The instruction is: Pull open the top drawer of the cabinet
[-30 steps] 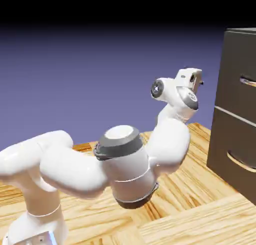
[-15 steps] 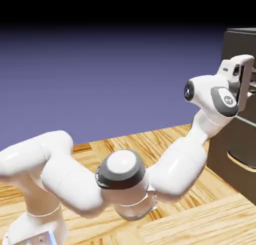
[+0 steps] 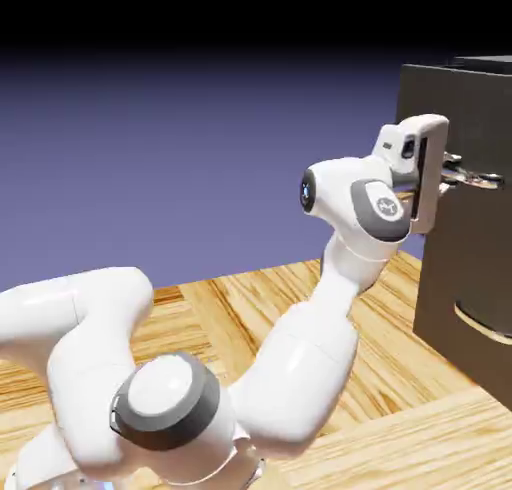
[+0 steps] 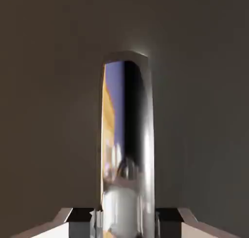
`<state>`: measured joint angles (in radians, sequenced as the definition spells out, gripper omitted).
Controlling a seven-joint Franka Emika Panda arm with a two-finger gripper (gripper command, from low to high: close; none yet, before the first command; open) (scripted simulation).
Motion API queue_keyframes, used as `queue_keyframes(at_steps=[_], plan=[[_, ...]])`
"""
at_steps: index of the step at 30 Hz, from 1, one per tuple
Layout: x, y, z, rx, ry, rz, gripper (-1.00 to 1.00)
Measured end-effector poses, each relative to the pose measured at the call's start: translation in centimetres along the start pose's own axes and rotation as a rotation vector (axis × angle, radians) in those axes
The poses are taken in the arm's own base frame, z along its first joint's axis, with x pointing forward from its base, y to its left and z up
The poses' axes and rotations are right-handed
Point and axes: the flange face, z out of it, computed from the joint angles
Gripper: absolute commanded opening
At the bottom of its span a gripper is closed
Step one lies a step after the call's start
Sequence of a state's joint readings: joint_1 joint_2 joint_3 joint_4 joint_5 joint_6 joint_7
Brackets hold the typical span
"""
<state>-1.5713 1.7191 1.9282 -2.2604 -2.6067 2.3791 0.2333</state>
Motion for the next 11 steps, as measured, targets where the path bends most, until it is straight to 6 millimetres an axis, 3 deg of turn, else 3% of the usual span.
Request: queue_keyframes(at_steps=[7,8,10,11], plan=[[0.0,0.0,-8.5,0.0,0.0,0.0,-1.0],[0.0,0.0,-9.0,0.0,0.0,0.0,1.0],[0.0,0.0,-9.1,-0.002,0.001,0.0,1.0],[0.0,0.1,-10.2,-0.002,0.002,0.0,1.0]])
